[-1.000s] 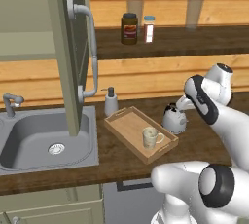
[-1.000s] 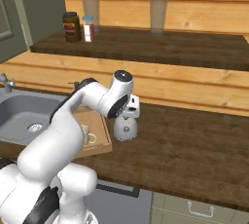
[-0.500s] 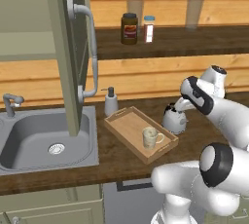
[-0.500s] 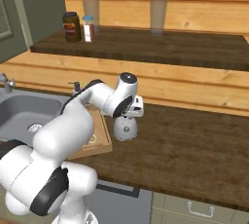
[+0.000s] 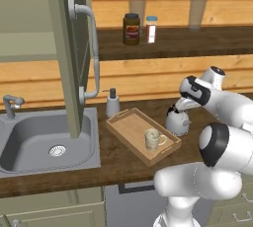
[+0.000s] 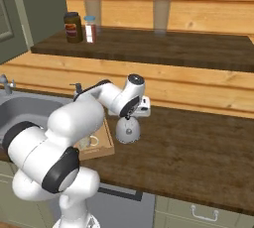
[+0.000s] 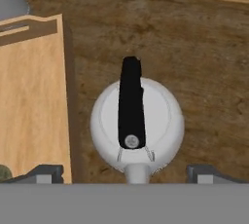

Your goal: Pick the kettle from the counter and place it on the tray. Then pick the mug from the cabinet and place it on the tray. Then close the cabinet doors.

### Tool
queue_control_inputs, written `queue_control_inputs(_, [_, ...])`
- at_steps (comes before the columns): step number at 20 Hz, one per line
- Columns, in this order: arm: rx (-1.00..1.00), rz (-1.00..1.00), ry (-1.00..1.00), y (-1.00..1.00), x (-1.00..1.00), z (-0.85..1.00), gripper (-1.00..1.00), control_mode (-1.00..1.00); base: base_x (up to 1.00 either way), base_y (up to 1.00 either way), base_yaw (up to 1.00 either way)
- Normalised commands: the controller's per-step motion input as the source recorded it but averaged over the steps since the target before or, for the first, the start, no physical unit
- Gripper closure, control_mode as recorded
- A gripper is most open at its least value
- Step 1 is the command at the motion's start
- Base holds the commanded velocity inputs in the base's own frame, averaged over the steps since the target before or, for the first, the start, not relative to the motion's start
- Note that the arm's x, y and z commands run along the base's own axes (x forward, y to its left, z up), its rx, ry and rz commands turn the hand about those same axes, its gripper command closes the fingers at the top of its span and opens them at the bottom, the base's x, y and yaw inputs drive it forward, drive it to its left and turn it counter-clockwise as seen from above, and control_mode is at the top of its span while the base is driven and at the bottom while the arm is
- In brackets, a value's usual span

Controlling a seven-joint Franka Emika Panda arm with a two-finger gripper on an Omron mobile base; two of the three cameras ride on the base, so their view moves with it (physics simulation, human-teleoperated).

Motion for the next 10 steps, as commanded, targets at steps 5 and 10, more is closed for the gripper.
queue_control_inputs(5, [0.0,0.0,0.0,0.0,0.38,-0.11,-1.0,-1.0,0.0,0.0,0.0])
queue_control_inputs(10, [0.0,0.0,0.0,0.0,0.3,-0.18,-1.0,-1.0,0.0,0.0,0.0])
